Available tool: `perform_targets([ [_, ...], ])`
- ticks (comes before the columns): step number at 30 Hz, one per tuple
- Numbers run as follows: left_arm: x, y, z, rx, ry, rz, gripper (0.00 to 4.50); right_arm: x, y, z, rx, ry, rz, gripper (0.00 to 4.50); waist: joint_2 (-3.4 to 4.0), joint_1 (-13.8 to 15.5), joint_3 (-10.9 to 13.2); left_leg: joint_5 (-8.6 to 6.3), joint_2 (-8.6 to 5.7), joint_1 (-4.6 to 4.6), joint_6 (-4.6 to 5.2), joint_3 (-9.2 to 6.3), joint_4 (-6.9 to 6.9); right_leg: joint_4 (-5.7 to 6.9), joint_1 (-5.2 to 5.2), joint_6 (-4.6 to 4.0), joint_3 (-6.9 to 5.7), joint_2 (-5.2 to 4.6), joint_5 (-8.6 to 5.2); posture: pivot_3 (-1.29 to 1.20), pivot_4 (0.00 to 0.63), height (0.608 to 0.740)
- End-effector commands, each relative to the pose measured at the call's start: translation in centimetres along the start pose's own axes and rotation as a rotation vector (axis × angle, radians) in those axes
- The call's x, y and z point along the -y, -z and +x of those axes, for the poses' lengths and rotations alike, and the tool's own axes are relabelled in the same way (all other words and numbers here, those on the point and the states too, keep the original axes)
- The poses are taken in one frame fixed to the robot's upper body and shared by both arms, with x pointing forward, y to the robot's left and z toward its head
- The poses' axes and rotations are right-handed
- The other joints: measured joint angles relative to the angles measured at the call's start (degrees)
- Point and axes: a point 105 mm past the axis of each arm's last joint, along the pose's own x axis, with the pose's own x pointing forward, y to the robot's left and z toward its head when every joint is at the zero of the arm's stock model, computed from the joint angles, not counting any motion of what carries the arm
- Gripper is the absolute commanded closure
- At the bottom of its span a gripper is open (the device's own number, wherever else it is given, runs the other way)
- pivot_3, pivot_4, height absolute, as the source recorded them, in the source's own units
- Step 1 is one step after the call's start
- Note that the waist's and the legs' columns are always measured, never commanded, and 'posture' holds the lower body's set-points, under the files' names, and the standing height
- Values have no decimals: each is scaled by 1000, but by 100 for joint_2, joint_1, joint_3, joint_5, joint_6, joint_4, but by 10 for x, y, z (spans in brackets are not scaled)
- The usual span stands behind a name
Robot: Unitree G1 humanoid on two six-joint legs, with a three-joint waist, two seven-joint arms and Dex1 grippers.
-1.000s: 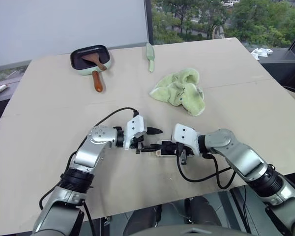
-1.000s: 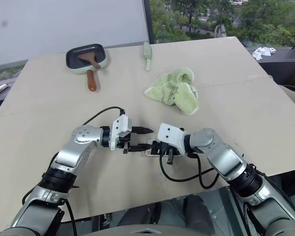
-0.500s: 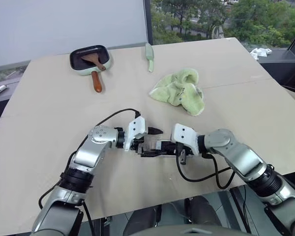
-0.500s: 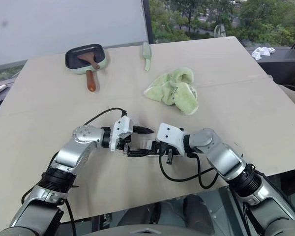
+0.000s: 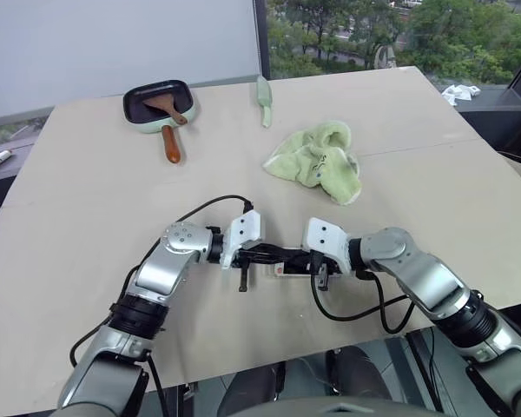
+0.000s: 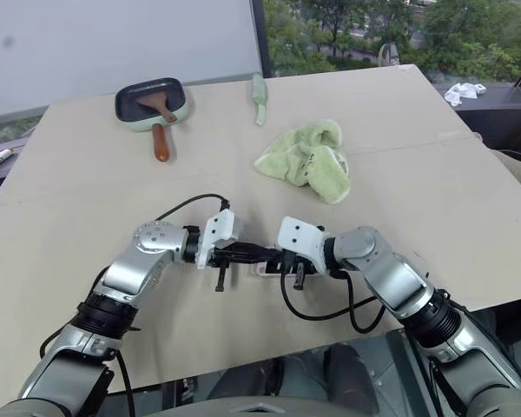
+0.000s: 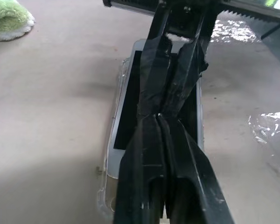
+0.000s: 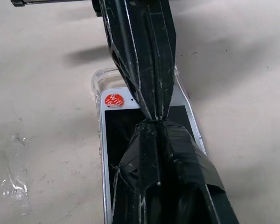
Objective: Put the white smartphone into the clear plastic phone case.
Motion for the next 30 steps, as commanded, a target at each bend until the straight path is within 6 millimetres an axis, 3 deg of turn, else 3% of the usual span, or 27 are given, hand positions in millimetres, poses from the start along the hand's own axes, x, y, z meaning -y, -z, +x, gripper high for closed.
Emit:
perform_targets([
  [1,2,8,3,-41,18,-14,4442,0,26,2,-98,10,66,4500,0,0,0,0,0,0,0,0,0,0,0,0,0,0,0,0,150,740],
  [15,2,26,-2,-111,9,-52,4442,7,15,-7,-48,47,80,4500,1,12,-1,0,-1,5,0,-2,-1,-2,6,0,0,-1,0,0,150,740],
  [20,8,34,4,-137,37,-55,4442,10,-4,-11,36,63,79,4500,1,13,-1,0,-1,5,0,-2,-1,-2,6,0,1,-1,0,0,150,740],
  [24,8,37,5,-166,35,-37,4442,11,-27,-22,161,78,85,4500,4,14,1,0,-1,3,0,-5,-1,-3,6,0,2,-1,0,0,150,740],
  [30,6,45,3,-226,28,3,4442,8,-37,-51,258,91,103,4500,4,28,1,0,-1,2,0,-6,-3,-5,6,0,2,-1,0,0,150,740],
])
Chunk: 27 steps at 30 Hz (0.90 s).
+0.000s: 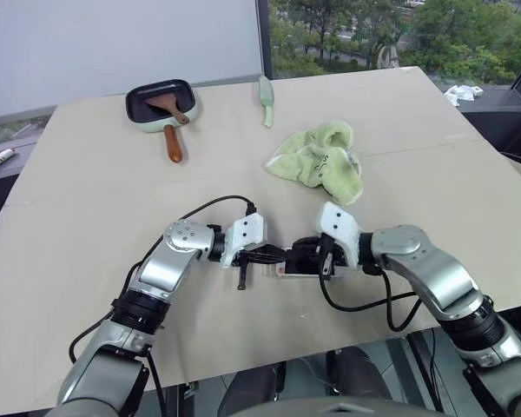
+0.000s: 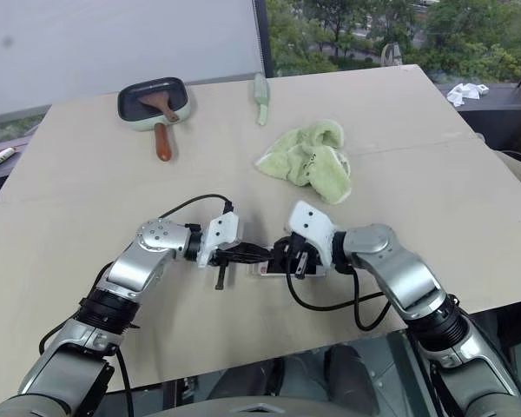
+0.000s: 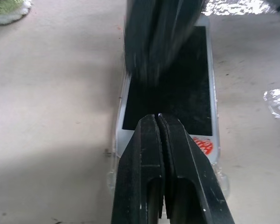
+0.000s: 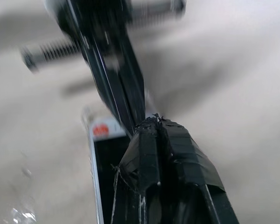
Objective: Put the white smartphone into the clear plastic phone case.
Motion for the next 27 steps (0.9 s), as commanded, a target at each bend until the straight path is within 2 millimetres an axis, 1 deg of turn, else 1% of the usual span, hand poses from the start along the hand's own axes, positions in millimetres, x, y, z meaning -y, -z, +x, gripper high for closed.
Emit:
perform_targets([
  [1,11,34,4,-142,32,-49,4442,-1,-11,-29,75,23,22,4500,0,35,0,0,0,-1,0,-2,-1,-1,0,0,0,0,0,0,150,740],
  [4,9,35,3,-149,24,-47,4442,-2,7,-54,28,53,85,4500,0,92,0,-1,-1,-4,1,-6,-1,-13,4,0,0,-1,0,0,150,740],
  [6,9,35,4,-147,27,-48,4442,-6,23,-69,-46,47,110,4500,2,118,-1,-1,-1,-2,1,-4,-2,-14,6,0,1,-2,0,0,150,740],
  [7,10,34,4,-146,28,-49,4442,-8,30,-75,-81,43,119,4500,3,122,-2,-1,-1,-2,1,-4,-2,-14,6,0,1,-2,0,0,150,740],
  [10,10,33,5,-143,32,-49,4442,-3,50,-85,-201,83,99,4500,5,113,-2,-1,2,8,1,-3,-8,-15,19,0,1,-2,-1,0,150,740],
  [12,11,32,7,-139,35,-48,4442,4,57,-85,-247,117,85,4500,5,118,-1,-1,2,31,2,0,-14,-17,40,2,1,-3,-2,0,150,740],
  [13,11,31,7,-136,37,-48,4442,9,57,-84,-254,134,73,4500,1,113,2,-2,3,46,4,0,-20,-23,55,3,0,-4,-3,0,150,740],
  [15,11,30,8,-134,39,-46,4442,11,55,-79,-250,131,58,4500,3,118,2,-10,3,73,17,1,-30,-29,81,4,-1,-4,-4,0,150,740],
  [16,11,30,8,-133,40,-44,4442,11,54,-77,-247,124,51,4500,3,121,2,-14,3,75,24,2,-34,-30,81,5,-2,-5,-4,0,150,740],
  [20,11,26,9,-126,40,-38,4442,8,50,-69,-252,85,24,4500,2,136,3,-2,3,76,3,-3,-45,-35,79,4,-2,-5,-4,0,150,740],
  [23,11,24,9,-120,38,-34,4442,1,47,-64,-249,47,13,4500,2,130,3,-2,2,74,3,-4,-52,-45,79,4,-3,-5,-4,0,150,740],
  [27,13,22,10,-114,36,-33,4442,-2,49,-60,-255,34,7,4500,2,130,3,-1,3,78,3,-4,-59,-45,79,3,-1,-5,-4,0,150,740],
])
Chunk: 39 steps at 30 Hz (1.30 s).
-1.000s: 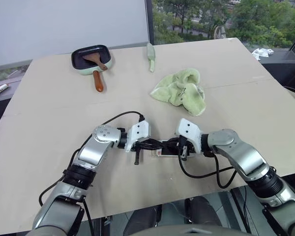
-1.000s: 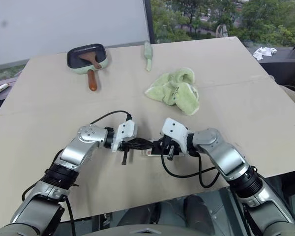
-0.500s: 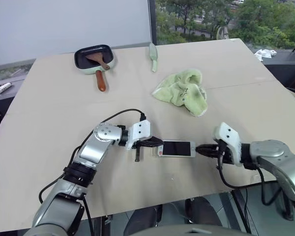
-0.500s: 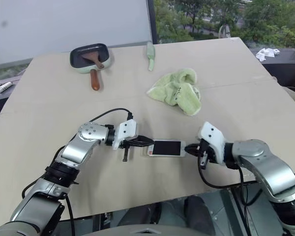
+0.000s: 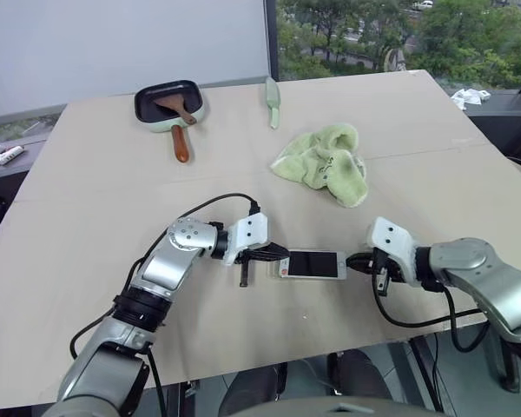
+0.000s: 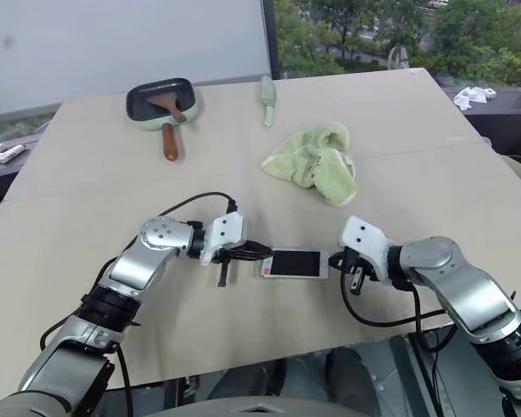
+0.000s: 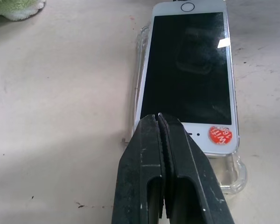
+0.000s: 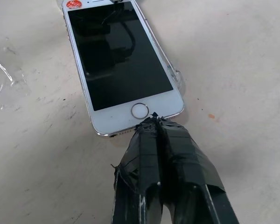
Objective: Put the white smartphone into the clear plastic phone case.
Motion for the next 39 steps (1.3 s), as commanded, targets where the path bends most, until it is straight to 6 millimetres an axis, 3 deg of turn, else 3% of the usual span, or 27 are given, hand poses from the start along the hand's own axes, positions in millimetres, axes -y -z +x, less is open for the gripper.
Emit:
perform_targets([
  [1,16,23,7,-78,47,-66,4442,-8,-10,4,29,-33,-47,4500,0,-5,0,0,0,1,0,0,-1,0,0,0,0,0,0,0,150,740],
  [7,4,4,1,8,-12,-76,4442,-7,-9,6,22,-30,-52,4500,0,-18,0,0,3,4,0,2,-4,0,0,0,0,4,0,0,150,740],
  [17,-10,-41,-30,201,-101,-113,4442,-2,-8,3,18,-10,-56,4500,-13,-21,43,1,4,-14,-1,2,-8,-1,-20,-1,-1,5,0,0,150,740],
  [21,-13,-29,-47,149,-144,-137,4442,-2,-9,3,21,-5,-56,4500,-9,-26,49,1,4,-14,-2,4,-12,-1,-23,-2,0,5,0,0,150,740],
  [25,-6,2,-60,36,-163,-189,4442,-1,-10,3,25,-3,-58,4500,-7,-20,62,1,4,-14,-2,6,-14,-4,-24,-2,0,5,0,0,150,740],
  [31,2,32,-59,-58,-164,-216,4442,-1,-13,6,39,-7,-60,4500,-11,4,80,1,4,-16,-2,6,-18,-5,-27,-3,0,5,0,0,150,740],
  [39,8,14,-34,41,-98,-219,4442,-1,-13,5,38,-6,-63,4500,-11,15,80,1,1,-19,-2,2,-16,-8,-23,-2,0,-2,1,0,150,740],
])
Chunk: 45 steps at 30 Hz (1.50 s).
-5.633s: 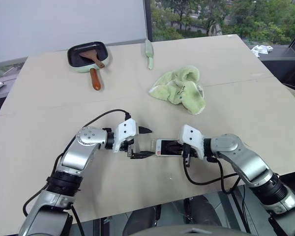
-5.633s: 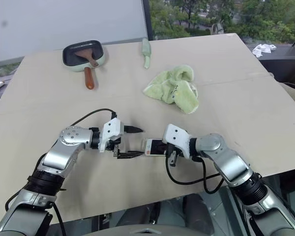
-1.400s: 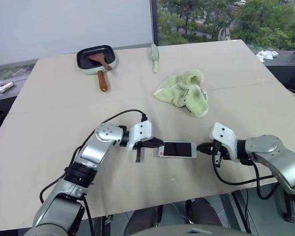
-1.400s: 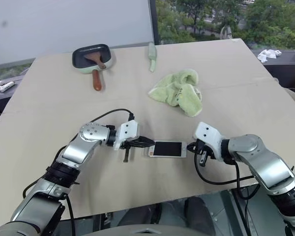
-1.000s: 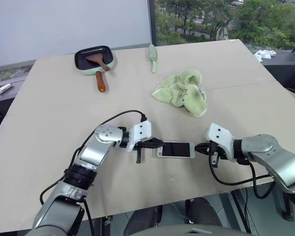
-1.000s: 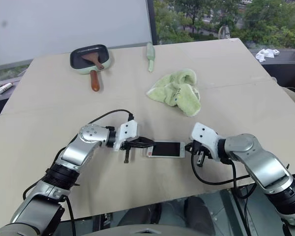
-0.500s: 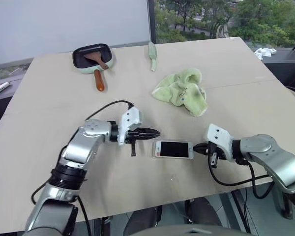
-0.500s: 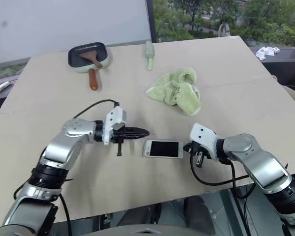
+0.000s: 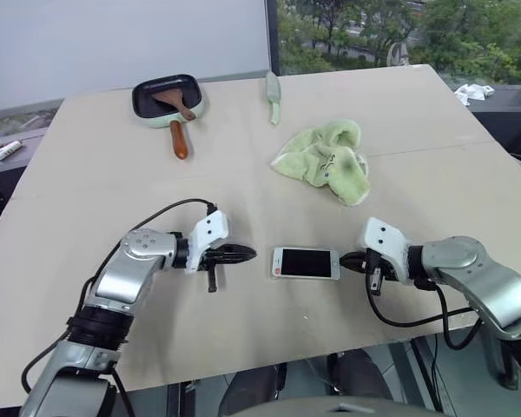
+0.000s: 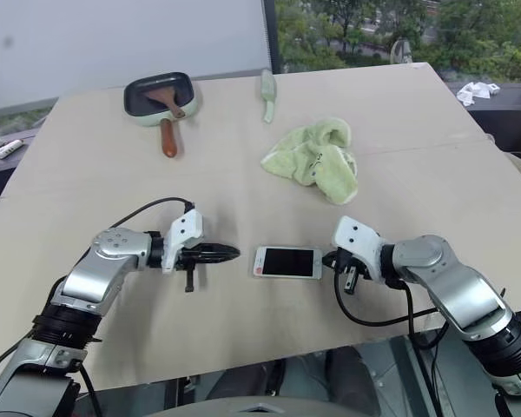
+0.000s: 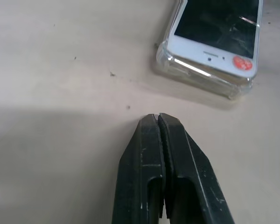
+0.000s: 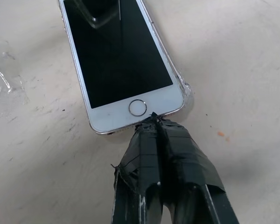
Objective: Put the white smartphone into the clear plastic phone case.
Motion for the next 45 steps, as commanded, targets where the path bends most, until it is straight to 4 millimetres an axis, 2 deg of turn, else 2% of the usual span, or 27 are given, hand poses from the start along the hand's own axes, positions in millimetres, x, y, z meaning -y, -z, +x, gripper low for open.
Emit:
perform_targets([
  [1,12,-10,11,32,61,5,4442,1,-8,-2,20,5,-32,4500,0,-8,0,0,0,0,0,0,0,0,1,0,0,0,0,0,150,740],
  [15,16,-13,19,41,85,-6,4442,-1,-21,12,68,-3,-44,4500,1,-21,2,0,1,-3,0,1,-2,0,-6,0,0,2,0,0,150,740],
  [19,15,-13,17,36,80,-2,4442,0,-20,12,62,-2,-40,4500,1,-14,2,0,0,-6,0,0,-2,-1,-7,0,0,1,0,0,150,740],
  [26,2,-9,-4,1,28,-7,4442,6,-10,4,28,25,-36,4500,1,-39,3,0,1,-8,-1,0,-2,-1,-11,-1,0,3,0,0,150,740],
  [30,-13,-4,-26,-42,-30,-16,4442,8,-10,3,28,33,-36,4500,3,-48,4,0,3,-7,-1,3,-3,0,-13,-1,-1,5,0,0,150,740],
  [34,-26,-8,-45,-42,-76,-21,4442,7,-11,4,32,32,-37,4500,2,-36,6,0,2,-9,-1,3,-3,0,-15,-1,-6,6,0,0,150,740],
  [38,-16,-27,-40,70,2,-22,4442,7,-13,4,40,27,-40,4500,2,-25,6,0,1,-20,-1,4,-2,-1,-24,-1,-6,4,0,0,150,740],
  [42,4,-45,-22,208,96,-60,4442,4,-15,4,50,18,-38,4500,2,-25,7,0,0,-32,0,0,2,-2,-29,-1,-4,2,1,0,150,740],
  [45,25,-48,-5,241,180,-87,4442,4,-15,5,50,16,-36,4500,2,-39,7,0,1,-32,-1,0,3,0,-29,-1,0,3,1,0,150,740],
])
